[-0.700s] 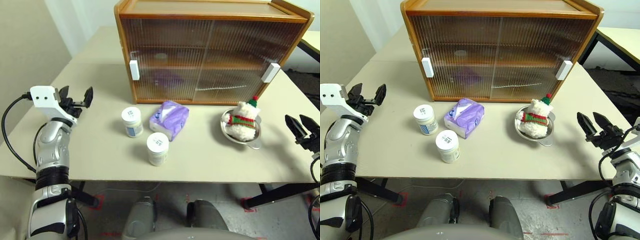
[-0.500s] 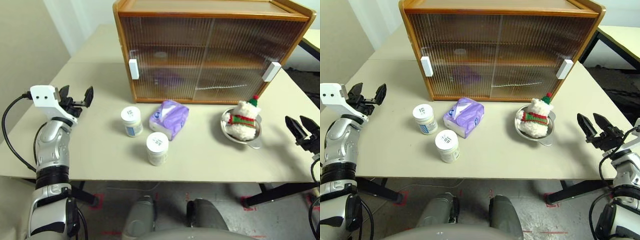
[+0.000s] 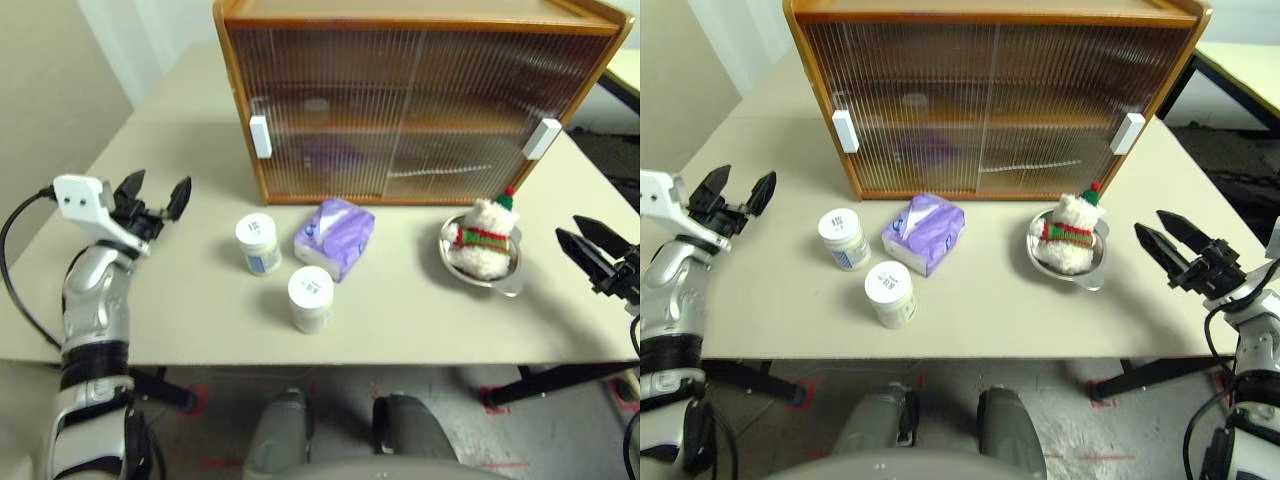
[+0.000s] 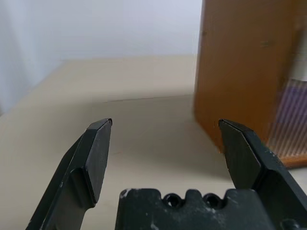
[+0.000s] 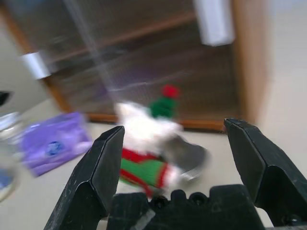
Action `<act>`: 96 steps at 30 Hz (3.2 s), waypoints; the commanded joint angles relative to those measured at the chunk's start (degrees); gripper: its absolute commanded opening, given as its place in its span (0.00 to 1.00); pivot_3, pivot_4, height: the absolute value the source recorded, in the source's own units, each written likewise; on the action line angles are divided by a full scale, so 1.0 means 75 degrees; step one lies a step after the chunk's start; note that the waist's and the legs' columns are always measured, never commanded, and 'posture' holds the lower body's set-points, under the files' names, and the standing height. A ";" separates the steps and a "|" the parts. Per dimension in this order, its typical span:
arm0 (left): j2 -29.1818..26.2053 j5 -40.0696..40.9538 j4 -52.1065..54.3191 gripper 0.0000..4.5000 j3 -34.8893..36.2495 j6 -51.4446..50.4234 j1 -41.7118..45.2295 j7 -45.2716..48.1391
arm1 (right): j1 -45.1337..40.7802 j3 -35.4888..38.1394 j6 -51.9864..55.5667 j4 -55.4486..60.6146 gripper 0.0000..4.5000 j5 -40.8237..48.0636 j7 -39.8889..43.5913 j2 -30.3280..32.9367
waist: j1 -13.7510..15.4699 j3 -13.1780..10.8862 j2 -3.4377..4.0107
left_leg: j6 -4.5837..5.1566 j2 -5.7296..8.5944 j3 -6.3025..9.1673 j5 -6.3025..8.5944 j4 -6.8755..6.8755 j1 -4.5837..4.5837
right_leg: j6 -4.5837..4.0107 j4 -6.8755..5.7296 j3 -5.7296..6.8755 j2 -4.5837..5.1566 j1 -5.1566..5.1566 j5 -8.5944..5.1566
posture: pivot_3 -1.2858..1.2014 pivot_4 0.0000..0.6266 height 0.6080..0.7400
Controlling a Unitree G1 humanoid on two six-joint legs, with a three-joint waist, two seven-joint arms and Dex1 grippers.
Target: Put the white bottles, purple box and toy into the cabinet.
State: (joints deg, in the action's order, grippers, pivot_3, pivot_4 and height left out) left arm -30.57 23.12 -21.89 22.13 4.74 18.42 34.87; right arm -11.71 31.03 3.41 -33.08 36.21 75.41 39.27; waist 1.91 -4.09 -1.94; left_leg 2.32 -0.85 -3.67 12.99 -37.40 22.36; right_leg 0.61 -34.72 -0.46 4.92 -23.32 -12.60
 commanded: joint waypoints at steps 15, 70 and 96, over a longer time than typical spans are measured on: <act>-0.0502 0.0780 0.1673 0.75 0.0090 -0.1230 -0.0666 0.0845 | -0.0355 -0.1714 0.1903 0.3918 1.00 0.0500 0.0394 0.0176 | 0.0182 -0.0032 -0.0012 | -0.0004 -0.0011 0.0000 0.0002 0.0018 0.0000 | -0.0047 0.0003 0.0011 0.0010 -0.0007 -0.0034 | 0.56 0.06 1.00; 0.0880 -0.0544 -0.0273 0.01 -0.1649 -0.0897 0.2410 0.0251 | -0.0068 -0.3484 0.0534 0.5629 1.00 -0.0916 -0.2595 -0.1664 | 0.0022 0.0028 -0.0094 | -0.0004 0.0000 0.0004 0.0002 -0.0026 0.0003 | 0.0069 -0.0044 0.0020 -0.0013 0.0001 0.0018 | 0.53 0.00 1.00; 0.1463 -0.0825 -0.1307 0.01 -0.1972 -0.0730 0.3103 0.0546 | -0.0171 -0.3482 0.0580 0.5561 1.00 -0.0877 -0.2461 -0.1555 | 0.0062 0.0047 -0.0108 | -0.0006 -0.0002 -0.0001 0.0003 -0.0091 0.0001 | 0.0071 -0.0102 0.0015 -0.0010 0.0003 0.0031 | 0.53 0.00 1.00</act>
State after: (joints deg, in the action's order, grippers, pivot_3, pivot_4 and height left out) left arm -20.19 17.76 -30.40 8.57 -0.15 40.37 38.13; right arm -13.44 4.94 8.12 8.45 29.73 56.54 26.89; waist 2.37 -3.74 -2.75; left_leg 2.27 -0.86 -3.69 13.01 -38.09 22.37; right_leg 1.14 -35.48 -0.36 4.86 -23.30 -12.37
